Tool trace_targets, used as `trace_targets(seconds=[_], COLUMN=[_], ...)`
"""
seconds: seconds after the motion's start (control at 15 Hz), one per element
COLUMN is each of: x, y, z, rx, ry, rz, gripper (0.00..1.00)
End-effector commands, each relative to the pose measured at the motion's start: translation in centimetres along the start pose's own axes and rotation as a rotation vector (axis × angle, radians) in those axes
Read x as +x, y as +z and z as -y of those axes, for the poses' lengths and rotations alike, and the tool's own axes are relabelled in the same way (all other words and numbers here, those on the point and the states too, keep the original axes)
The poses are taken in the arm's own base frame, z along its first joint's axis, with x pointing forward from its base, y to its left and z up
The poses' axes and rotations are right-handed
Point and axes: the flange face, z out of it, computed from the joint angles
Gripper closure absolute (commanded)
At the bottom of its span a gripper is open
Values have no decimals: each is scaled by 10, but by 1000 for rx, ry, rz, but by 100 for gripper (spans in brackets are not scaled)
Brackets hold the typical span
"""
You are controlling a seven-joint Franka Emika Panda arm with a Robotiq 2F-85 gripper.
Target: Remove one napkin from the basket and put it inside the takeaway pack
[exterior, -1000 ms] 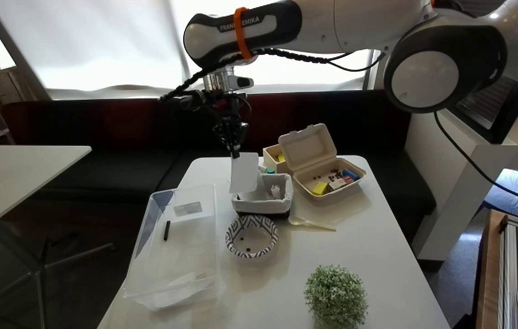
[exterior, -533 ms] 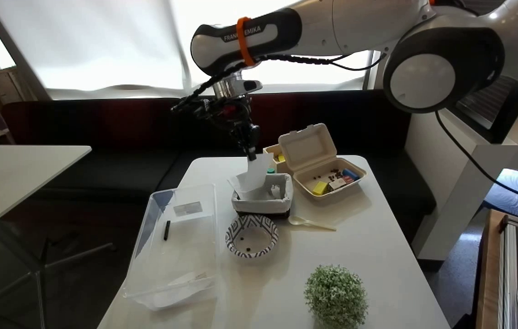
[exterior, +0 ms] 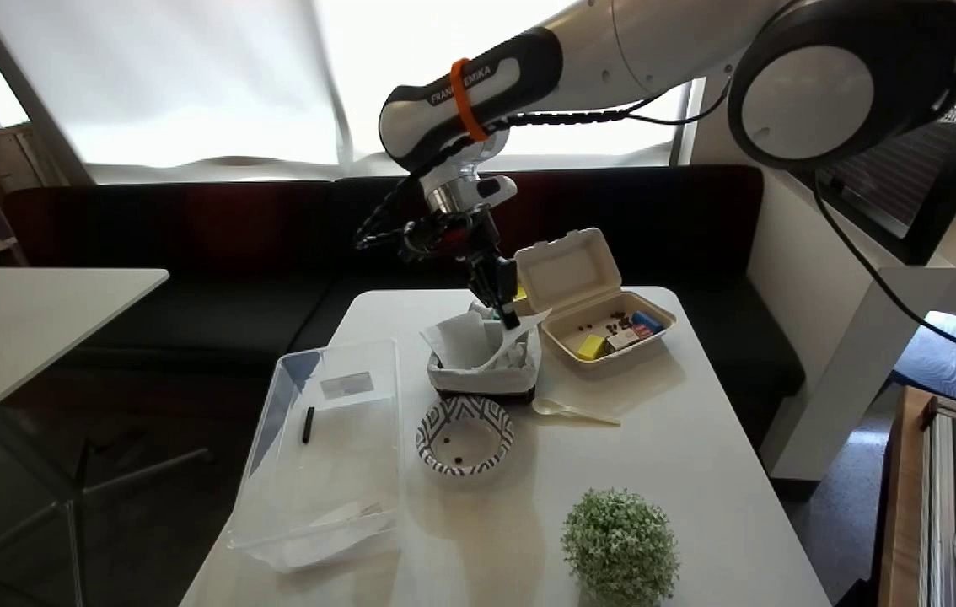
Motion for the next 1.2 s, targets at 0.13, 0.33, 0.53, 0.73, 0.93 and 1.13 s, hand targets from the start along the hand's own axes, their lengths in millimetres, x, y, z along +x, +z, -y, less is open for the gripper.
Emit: trace_targets(seconds=[0.13,0.33,0.53,0.73,0.93,1.13], x=[32,59,66,83,82,88], y=[14,21,18,25,26,28], z=[-17,-24,-12,-21,-25,-24], rx=[19,43,46,40,36,40], ry=[229,364,365,419,428,452], rz=[163,203,178,202,206,209], gripper=[100,100,99,99,99,100])
